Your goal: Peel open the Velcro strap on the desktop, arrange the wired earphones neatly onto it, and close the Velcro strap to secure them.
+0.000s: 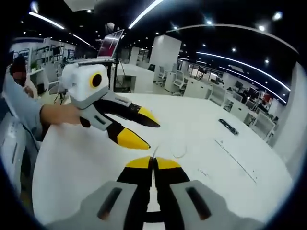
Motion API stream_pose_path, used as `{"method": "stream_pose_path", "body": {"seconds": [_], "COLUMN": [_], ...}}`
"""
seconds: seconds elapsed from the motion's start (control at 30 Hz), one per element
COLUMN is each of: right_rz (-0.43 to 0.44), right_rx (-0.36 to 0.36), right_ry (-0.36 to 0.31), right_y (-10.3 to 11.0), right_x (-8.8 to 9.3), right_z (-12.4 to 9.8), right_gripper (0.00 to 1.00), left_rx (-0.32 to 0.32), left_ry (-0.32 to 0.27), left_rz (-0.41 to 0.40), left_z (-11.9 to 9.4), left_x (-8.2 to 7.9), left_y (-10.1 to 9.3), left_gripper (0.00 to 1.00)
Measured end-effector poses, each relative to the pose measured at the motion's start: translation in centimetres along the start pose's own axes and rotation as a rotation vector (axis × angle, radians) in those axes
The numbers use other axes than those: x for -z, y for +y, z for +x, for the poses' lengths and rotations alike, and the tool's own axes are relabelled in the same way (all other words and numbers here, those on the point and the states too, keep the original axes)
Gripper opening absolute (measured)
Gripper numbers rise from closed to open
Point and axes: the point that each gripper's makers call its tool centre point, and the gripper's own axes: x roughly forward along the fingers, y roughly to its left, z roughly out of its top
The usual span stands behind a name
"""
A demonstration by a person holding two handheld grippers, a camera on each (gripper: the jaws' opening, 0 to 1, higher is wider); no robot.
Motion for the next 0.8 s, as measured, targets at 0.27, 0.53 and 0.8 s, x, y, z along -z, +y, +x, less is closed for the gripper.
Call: {"method": "stream_pose_path", "body": {"seconds": [0.27, 0.53, 0.8], "right_rz": [0.025, 0.064, 0.083], "right_rx": [-0.018, -0.037, -0.050], "right_ry": [-0.040, -0.056, -0.071], "right_y": [0.8, 0.7, 1.0], "right_x": [0.3, 0.7, 0.6], "right_z": [-1.3, -2.0, -2.3], "right_gripper": [0.04, 0.04, 0.04], "left_rx": [0.020, 0.050, 0.064], "left_ry": [0.001, 0.002, -0.004], "left_rz": [0.015, 0.009, 0.006], "left_z": [1.2, 2.2, 4.0], "left_x": [-0.4, -0.4, -0.8], "left_y": [-1.3, -2.2, -3.0], "left_gripper": [0.33, 0.32, 0.30]}}
